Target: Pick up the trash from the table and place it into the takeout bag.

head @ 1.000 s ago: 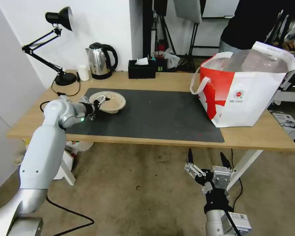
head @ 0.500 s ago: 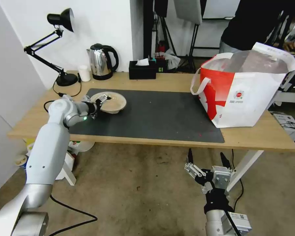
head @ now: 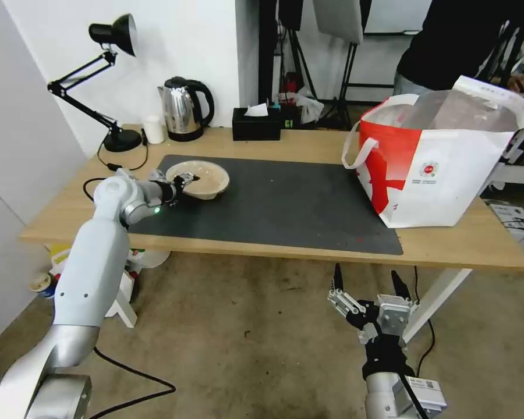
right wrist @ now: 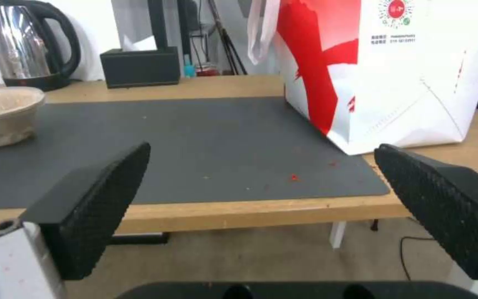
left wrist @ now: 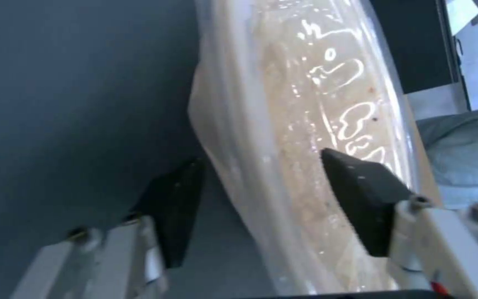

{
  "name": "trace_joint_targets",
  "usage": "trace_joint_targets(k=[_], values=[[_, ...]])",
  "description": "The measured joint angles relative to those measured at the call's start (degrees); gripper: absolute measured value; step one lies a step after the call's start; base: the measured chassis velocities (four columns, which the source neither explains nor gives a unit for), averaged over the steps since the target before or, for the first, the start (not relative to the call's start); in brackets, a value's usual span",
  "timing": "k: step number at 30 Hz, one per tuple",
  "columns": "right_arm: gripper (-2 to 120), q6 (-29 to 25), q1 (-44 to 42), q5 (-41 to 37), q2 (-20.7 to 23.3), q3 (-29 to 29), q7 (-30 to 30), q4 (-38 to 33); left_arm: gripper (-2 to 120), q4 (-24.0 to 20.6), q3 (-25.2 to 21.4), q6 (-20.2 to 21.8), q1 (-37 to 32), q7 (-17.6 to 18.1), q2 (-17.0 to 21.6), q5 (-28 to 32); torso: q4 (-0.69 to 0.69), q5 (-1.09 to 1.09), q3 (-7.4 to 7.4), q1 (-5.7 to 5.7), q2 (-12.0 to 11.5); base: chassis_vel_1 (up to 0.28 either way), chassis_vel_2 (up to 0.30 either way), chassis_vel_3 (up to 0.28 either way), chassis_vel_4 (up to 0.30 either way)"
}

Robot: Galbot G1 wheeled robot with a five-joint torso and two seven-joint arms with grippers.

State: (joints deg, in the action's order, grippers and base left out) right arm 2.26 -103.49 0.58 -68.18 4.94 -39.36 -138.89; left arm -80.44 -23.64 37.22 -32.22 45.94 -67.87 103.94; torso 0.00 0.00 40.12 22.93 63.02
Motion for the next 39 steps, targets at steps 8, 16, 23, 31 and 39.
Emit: trace_joint_targets(k=[8, 16, 23, 31, 39], values=[[100, 0.00, 0.00, 0.00, 0.00, 0.00, 0.00, 0.00, 30, -0.62, -0.27, -0.09, -0.92, 0.12, 0.48, -0.07, -0.01, -0.02, 0.01, 0.00, -0.01, 0.000, 0.000, 0.000, 0.000], [100, 0.00, 0.00, 0.00, 0.00, 0.00, 0.00, 0.00, 6, -0.90, -0.40, -0.12, -1.26, 0.15, 0.91, 0.07, -0.04, -0.06, 0.01, 0.01, -0.02, 0.000, 0.000, 0.000, 0.000], [100, 0.00, 0.00, 0.00, 0.00, 0.00, 0.00, 0.00, 1, -1.46, -0.51, -0.12, -1.47, 0.18, 1.36, 0.11, -0.07, -0.07, 0.01, 0.02, -0.02, 0.000, 0.000, 0.000, 0.000], [100, 0.00, 0.00, 0.00, 0.00, 0.00, 0.00, 0.00, 1, -3.30, -1.56, -0.11, -3.09, 0.35, 2.16, 0.01, -0.02, -0.01, 0.00, 0.00, -0.01, 0.000, 0.000, 0.000, 0.000], [100, 0.00, 0.00, 0.00, 0.00, 0.00, 0.00, 0.00, 0, -6.16, -3.25, -0.17, -4.93, 0.89, 4.69, 0.19, 0.02, -0.01, 0.00, -0.01, -0.01, 0.000, 0.000, 0.000, 0.000]])
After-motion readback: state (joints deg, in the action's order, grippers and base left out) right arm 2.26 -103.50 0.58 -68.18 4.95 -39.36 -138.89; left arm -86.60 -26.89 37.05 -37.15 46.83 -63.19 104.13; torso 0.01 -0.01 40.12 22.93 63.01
